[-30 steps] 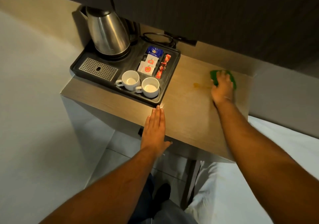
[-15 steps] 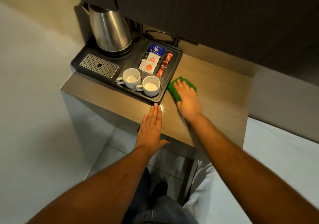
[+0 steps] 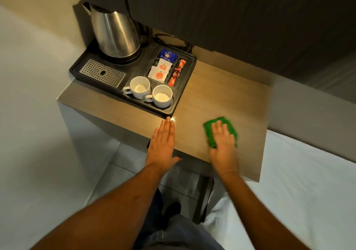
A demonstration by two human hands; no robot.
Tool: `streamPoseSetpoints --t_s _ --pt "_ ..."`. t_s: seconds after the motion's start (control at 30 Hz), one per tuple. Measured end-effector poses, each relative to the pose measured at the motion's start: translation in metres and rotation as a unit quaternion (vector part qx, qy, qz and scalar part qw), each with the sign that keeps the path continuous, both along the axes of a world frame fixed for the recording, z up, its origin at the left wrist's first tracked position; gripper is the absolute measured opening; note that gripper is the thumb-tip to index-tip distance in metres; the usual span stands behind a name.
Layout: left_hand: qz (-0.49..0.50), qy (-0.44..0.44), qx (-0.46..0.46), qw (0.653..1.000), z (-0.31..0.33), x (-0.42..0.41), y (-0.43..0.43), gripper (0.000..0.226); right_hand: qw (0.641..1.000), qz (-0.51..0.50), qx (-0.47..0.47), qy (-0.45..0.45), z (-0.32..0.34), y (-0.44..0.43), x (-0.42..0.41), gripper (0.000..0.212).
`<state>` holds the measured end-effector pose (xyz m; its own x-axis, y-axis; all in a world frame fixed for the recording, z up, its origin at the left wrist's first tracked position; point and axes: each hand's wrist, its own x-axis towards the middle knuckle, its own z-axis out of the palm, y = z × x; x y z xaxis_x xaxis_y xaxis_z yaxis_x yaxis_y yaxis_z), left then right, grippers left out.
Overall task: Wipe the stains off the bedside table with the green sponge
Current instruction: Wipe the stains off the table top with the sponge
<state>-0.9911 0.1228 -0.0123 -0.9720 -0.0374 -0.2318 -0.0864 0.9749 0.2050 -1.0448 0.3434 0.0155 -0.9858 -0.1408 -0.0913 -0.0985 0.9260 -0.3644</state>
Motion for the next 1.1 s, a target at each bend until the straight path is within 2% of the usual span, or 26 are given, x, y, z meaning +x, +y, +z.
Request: streamPoseSetpoints --t_s 0.1,0.2,0.33,0.47,0.57,0.67,0.73,0.83,0.9,0.97,1.1 --pt "-0.007 0.011 -0.008 1.000 -0.003 0.004 -0.003 0.148 0.988 0.157 0.000 -0.005 -0.001 -0.070 0.014 0.084" --pt "0.005 0.018 -0.022 1.000 -0.005 0.002 -0.003 0.150 0.982 0.189 -0.013 -0.011 0.019 -0.079 -0.054 0.079" --pt "-0.002 -0.002 -0.031 1.000 -0.003 0.002 0.001 0.152 0.997 0.074 0.001 -0.010 0.038 -0.019 -0.155 0.065" --pt "0.003 -0.022 -0.024 0.999 -0.002 0.000 0.003 0.160 0.997 -0.076 0.018 -0.014 0.043 0.078 -0.197 0.053" --pt "0.001 -0.030 -0.008 1.000 0.002 0.002 0.001 0.158 0.992 -0.122 0.015 -0.012 0.038 0.104 -0.166 0.058" --pt "-0.001 -0.034 -0.003 0.999 0.006 0.001 0.001 0.154 0.995 -0.098 0.019 0.027 0.022 0.082 -0.085 0.067" --pt "-0.002 -0.033 0.002 0.999 0.009 0.000 0.001 0.153 0.998 -0.059 -0.011 0.024 0.011 0.046 -0.027 0.082" --pt "-0.015 -0.049 0.022 0.998 0.015 0.002 -0.002 0.151 0.995 0.094 -0.014 0.010 -0.008 -0.021 0.042 0.100" --pt "-0.026 -0.056 0.057 0.996 0.021 0.006 0.000 0.147 0.988 0.156 -0.016 0.003 -0.014 -0.048 0.064 0.097" --pt "-0.009 -0.043 0.088 0.995 0.030 0.011 -0.004 0.142 0.987 0.157 -0.033 -0.023 -0.009 -0.062 0.063 0.088" --pt "0.060 -0.009 0.062 0.996 0.047 0.032 -0.022 0.135 0.977 0.203 -0.056 -0.038 0.013 -0.079 0.051 0.081"
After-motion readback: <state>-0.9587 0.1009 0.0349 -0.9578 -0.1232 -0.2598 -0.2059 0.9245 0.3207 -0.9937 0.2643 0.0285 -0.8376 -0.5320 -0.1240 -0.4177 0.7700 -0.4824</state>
